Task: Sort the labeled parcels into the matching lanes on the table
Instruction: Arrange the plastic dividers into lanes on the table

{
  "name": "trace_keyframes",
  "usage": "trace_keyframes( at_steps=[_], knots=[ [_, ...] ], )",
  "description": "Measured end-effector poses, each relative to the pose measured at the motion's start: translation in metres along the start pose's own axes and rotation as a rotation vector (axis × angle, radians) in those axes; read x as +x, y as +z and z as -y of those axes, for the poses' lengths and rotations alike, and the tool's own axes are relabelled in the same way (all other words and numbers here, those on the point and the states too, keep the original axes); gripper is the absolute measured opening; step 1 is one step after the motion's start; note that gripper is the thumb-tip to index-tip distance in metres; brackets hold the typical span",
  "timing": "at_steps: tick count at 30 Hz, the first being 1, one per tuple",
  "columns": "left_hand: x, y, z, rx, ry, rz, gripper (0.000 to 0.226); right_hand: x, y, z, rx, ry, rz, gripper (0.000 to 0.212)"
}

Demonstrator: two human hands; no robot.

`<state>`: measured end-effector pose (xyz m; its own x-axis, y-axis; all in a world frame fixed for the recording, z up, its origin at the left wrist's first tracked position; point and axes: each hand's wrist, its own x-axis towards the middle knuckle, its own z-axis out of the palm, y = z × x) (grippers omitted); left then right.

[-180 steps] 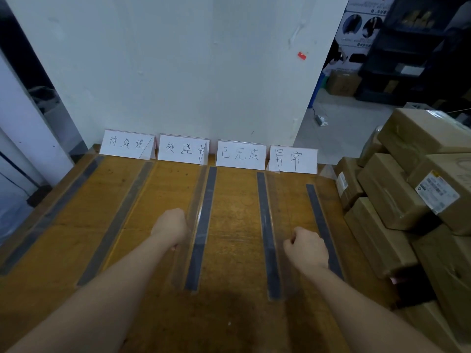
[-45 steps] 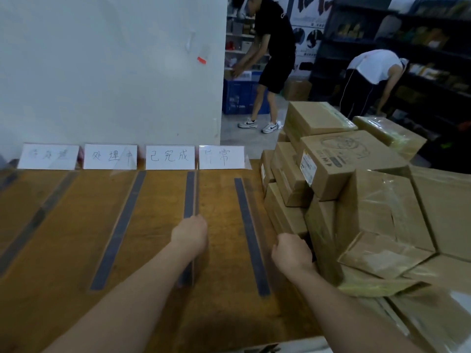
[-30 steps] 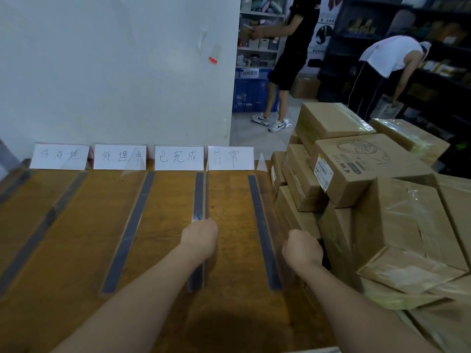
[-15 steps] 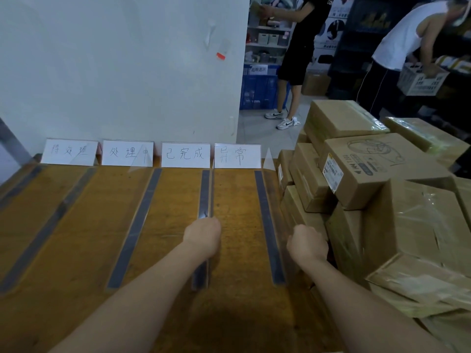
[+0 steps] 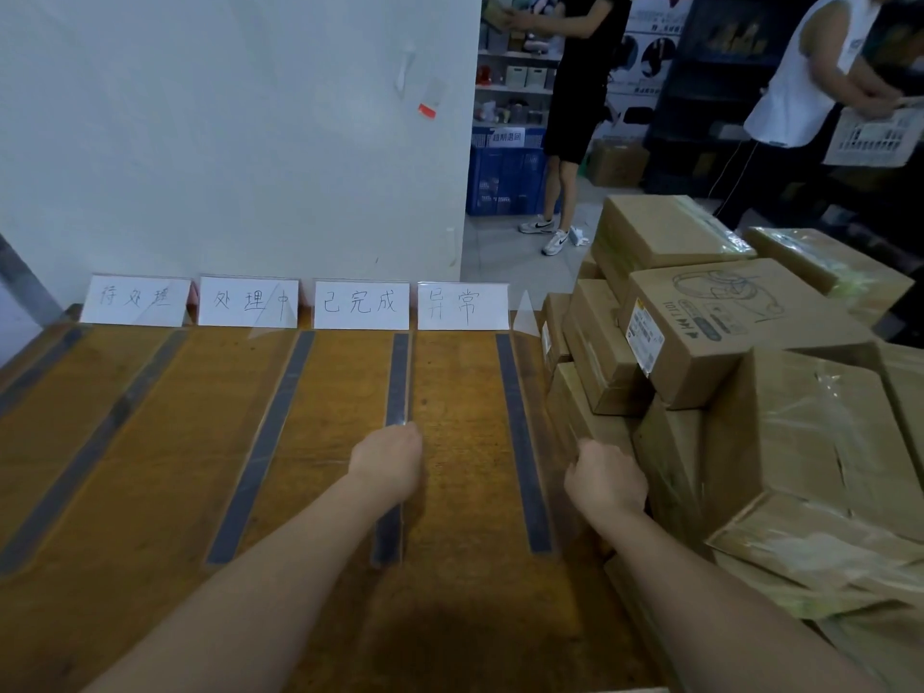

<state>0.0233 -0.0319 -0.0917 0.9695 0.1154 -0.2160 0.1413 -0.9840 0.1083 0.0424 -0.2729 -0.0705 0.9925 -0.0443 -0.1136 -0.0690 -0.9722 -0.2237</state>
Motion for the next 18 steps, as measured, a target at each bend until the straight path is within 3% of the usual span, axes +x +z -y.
trace_keyframes(
  at_steps=[11,18],
  knots=[
    [0.0020,0.0042,0.0002,-0.021,0.003,-0.036,0.013,0.0003,0.0019,-0.0022,-0.022,-0.036,-0.015,0.001],
    [0.0037,0.0028,0.0007,-0.017,-0.001,-0.028,0.012,0.0044,0.0046,-0.0057,0.002,-0.052,-0.014,0.014]
  ],
)
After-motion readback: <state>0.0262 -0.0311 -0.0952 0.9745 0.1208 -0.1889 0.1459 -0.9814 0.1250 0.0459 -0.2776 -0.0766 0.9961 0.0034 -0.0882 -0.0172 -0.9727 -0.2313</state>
